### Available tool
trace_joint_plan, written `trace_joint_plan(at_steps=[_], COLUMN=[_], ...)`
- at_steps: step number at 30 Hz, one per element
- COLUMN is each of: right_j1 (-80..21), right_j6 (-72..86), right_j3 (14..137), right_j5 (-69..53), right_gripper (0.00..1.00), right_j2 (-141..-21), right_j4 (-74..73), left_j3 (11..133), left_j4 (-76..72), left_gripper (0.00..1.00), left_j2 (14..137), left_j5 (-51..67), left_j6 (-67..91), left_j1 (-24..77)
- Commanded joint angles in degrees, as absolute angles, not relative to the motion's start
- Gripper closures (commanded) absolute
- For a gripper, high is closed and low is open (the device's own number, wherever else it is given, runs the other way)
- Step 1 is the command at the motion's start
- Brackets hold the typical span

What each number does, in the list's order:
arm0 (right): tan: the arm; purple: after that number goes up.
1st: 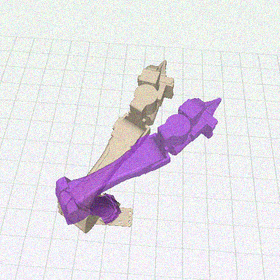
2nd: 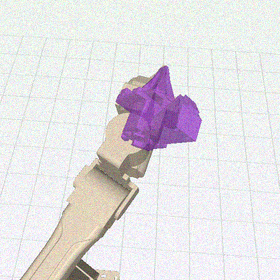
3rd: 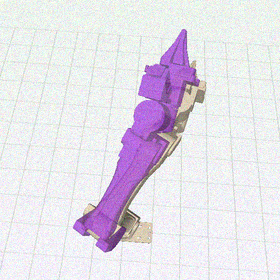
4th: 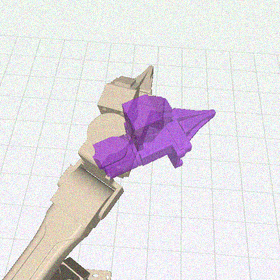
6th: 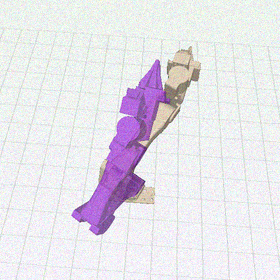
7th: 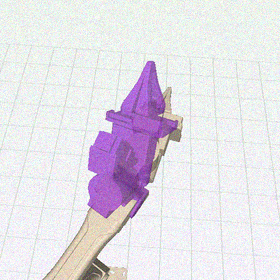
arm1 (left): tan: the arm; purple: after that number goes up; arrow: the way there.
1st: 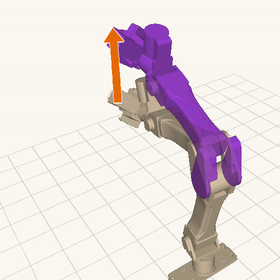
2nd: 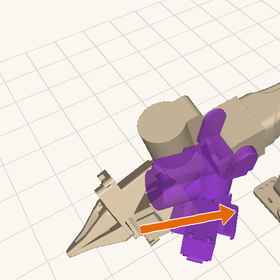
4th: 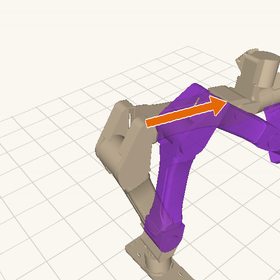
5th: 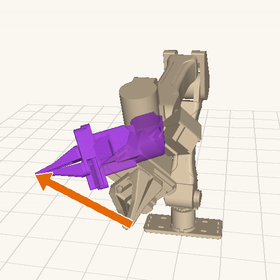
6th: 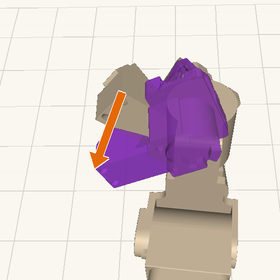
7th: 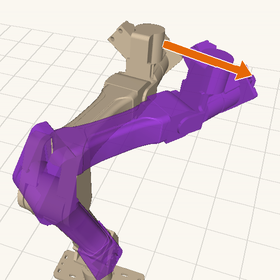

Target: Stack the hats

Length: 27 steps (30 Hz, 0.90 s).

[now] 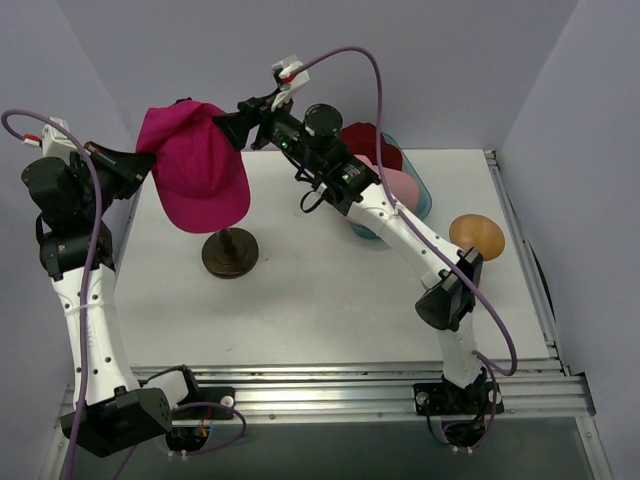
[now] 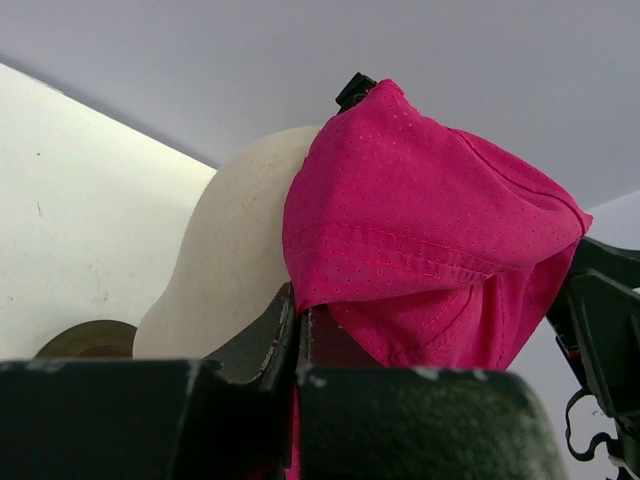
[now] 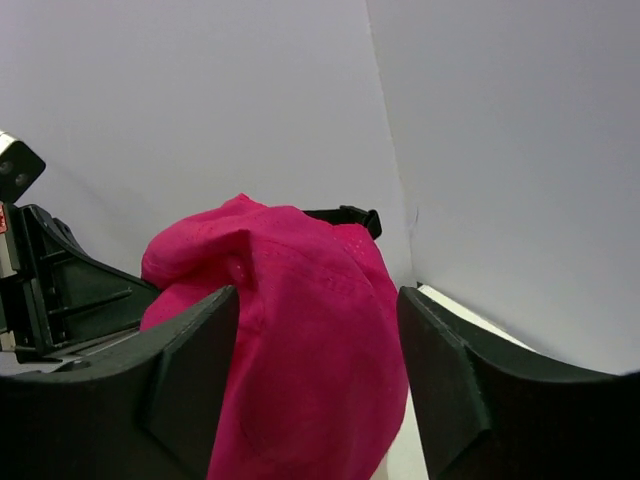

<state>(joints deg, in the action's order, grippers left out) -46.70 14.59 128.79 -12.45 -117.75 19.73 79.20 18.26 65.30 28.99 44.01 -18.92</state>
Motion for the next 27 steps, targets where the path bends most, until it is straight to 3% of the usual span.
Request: trace_joint_plan(at_steps=[1, 11, 27], right_j1=[-45.09, -43.86, -43.94], right_j6=[16.60, 22.75, 33.65], right_j3=[123.43, 96.19, 83.32], right_j5=[-12.57, -17.75, -30.41], right_gripper=[0.37, 0.30, 0.35], right_j2=[-109.08, -95.11, -96.59], right_j4=[22.06, 31.27, 43.33], left_j3=[78.84, 78.14, 76.99], left_j4=[14.76, 18.02, 17.67], left_gripper=[0.98, 0.98, 0.98], left_j2=[65.13, 65.21, 63.98], left_j5=[29.10, 27.42, 27.69], left_j6=[45.62, 45.00, 45.09], left_j1=[-19.51, -20.12, -20.39])
